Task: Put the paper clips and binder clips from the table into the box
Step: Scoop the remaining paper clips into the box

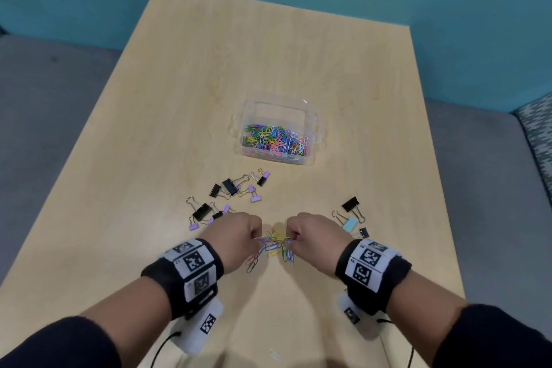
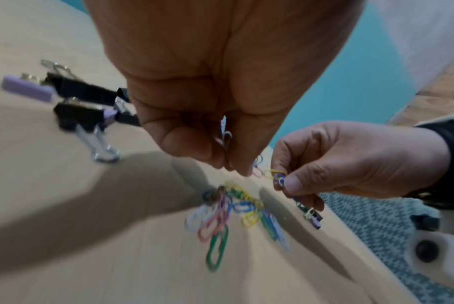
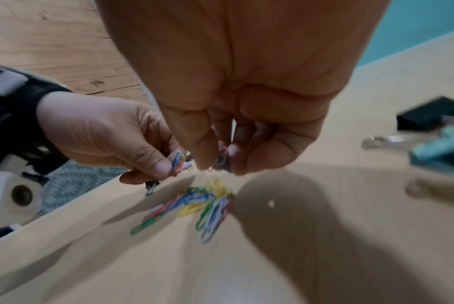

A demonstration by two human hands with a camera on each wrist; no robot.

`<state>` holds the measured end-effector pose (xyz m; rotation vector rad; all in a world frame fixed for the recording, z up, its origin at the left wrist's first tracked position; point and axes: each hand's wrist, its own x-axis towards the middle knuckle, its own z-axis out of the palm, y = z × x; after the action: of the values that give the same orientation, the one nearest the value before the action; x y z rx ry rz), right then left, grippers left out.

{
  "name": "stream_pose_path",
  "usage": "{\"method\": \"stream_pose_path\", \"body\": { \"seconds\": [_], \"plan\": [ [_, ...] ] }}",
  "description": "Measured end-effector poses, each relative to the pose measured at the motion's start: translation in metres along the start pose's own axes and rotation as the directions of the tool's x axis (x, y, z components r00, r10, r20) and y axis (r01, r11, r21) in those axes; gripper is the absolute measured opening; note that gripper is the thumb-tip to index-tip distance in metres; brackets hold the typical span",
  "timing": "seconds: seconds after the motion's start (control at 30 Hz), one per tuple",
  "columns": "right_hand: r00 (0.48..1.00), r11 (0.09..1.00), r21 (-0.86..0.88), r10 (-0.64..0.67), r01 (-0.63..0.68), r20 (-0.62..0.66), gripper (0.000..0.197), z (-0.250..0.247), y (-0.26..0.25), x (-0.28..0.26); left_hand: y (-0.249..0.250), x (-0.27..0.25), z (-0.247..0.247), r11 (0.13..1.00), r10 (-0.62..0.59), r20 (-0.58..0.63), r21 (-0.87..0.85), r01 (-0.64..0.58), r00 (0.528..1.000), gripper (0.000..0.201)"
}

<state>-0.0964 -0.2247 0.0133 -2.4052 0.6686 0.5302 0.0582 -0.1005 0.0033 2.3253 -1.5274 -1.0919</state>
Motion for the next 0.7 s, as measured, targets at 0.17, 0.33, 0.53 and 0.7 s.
{"method": "stream_pose_path", "body": {
  "seconds": [0.17, 0.33, 0.53, 0.7],
  "plan": [
    [0.999, 0.997, -0.082, -0.01, 0.014, 0.049, 0.01, -0.058, -0.002, 0.023, 0.003, 0.026, -0.058, 0.999, 0.037, -0.049, 0.027, -0.036, 0.998, 0.023],
    [0.992, 0.996, -0.084, 0.029, -0.039, -0.122, 0.012, -0.129, -0.002, 0.067, 0.02, 0.07, -0.132, 0.997, 0.017, -0.245, 0.072, 0.0, 0.969, 0.016],
    [0.959, 0.995, -0.05, 0.066, -0.083, -0.277, 0.005, -0.162, -0.009, 0.093, 0.031, 0.099, -0.158, 0.996, 0.023, -0.336, 0.086, 0.007, 0.942, 0.013],
    [0.896, 0.995, 0.085, 0.084, -0.052, -0.436, 0.022, -0.151, -0.005, 0.073, 0.028, 0.082, -0.15, 0.999, 0.014, -0.43, -0.03, -0.03, 0.903, 0.02]
  ]
}}
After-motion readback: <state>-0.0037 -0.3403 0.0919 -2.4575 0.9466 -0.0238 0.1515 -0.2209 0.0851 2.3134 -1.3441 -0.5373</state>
